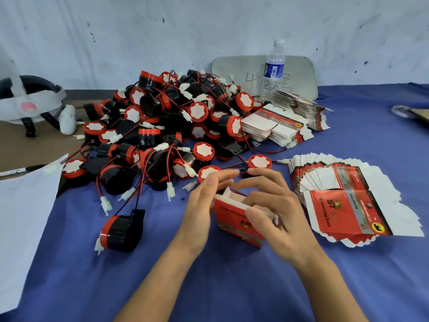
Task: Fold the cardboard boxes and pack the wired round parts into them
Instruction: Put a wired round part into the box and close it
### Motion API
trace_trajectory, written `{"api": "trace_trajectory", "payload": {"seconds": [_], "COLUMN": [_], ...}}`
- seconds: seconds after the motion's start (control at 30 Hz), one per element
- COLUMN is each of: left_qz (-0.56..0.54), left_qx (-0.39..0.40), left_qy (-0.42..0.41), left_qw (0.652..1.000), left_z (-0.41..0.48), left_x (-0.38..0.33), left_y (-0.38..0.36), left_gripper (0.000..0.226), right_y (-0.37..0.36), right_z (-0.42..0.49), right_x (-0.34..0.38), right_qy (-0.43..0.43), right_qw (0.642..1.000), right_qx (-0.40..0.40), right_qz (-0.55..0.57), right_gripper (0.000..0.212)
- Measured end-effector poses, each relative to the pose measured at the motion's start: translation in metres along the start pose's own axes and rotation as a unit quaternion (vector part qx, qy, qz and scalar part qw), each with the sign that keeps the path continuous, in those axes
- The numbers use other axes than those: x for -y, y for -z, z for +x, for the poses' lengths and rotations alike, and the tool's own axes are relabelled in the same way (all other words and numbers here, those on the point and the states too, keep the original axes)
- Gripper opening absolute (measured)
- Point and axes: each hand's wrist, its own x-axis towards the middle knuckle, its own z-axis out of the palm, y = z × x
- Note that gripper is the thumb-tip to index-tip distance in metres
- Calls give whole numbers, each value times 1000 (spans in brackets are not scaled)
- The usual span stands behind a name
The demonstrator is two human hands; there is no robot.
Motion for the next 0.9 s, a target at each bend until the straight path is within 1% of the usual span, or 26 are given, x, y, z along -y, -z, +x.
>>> {"api": "trace_trajectory", "payload": {"seconds": [0.03,0.07,0.13,0.17,0.2,0.23,0.27,0.3,0.37,0.4,0.47,0.53,0.57,0.6,0.63,0.67,0.7,0.73,0.8,0.83,0.9], "left_qz": [4,1,-30,-49,-64,-72,-76,-79,-75,-66,-53,-51,-44,-39,-39,-40,-42,-41,-28,-13,29], "left_qx": [12,16,25,35,47,60,71,78,76,70,59,55,52,47,42,34,26,21,6,-14,-91], "left_qy": [7,18,37,43,47,52,57,60,52,43,35,41,46,49,49,45,38,30,13,-3,-66], "left_qw": [1000,1000,999,997,996,994,993,992,993,994,996,996,997,997,997,998,998,998,1000,1000,993], "left_z": [0,0,1,1,2,1,0,-1,-2,-3,-2,-2,-2,-2,-1,-1,-1,0,-1,-4,-12], "left_x": [0,0,1,0,0,-1,-2,-3,-4,-5,-5,-5,-5,-4,-4,-4,-4,-4,-5,-4,-2], "left_y": [-2,-2,-1,1,2,2,2,2,1,1,0,-1,-1,-1,-2,-2,-2,-2,-6,-9,-17], "left_gripper": [48,47,45,45,45,44,43,44,48,49,51,51,54,56,57,58,57,56,49,47,55], "right_y": [-1,-1,0,0,-1,-1,-2,-4,-10,-13,-19,-22,-23,-23,-22,-20,-16,-11,-4,0,5], "right_z": [0,-1,-1,-1,0,-1,-1,-2,-4,-5,-5,-4,-3,-2,0,2,4,4,5,5,6], "right_x": [1,0,-7,-12,-19,-28,-36,-44,-59,-64,-65,-61,-59,-55,-48,-41,-36,-31,-25,-24,-25], "right_qy": [-18,-34,-87,-128,-173,-219,-265,-308,-334,-330,-321,-304,-301,-307,-319,-327,-325,-311,-289,-288,-296], "right_qw": [999,995,977,965,954,947,944,941,931,924,915,908,914,930,942,937,916,894,856,831,773], "right_qx": [-4,-34,-138,-190,-220,-223,-195,-137,-19,8,35,60,47,6,-52,-114,-159,-190,-235,-263,-314], "right_qz": [48,90,134,130,110,78,38,-16,-148,-191,-241,-282,-269,-203,-90,48,172,261,359,397,465], "right_gripper": [37,40,41,36,27,17,11,9,20,21,14,12,8,6,12,17,20,21,19,19,19]}}
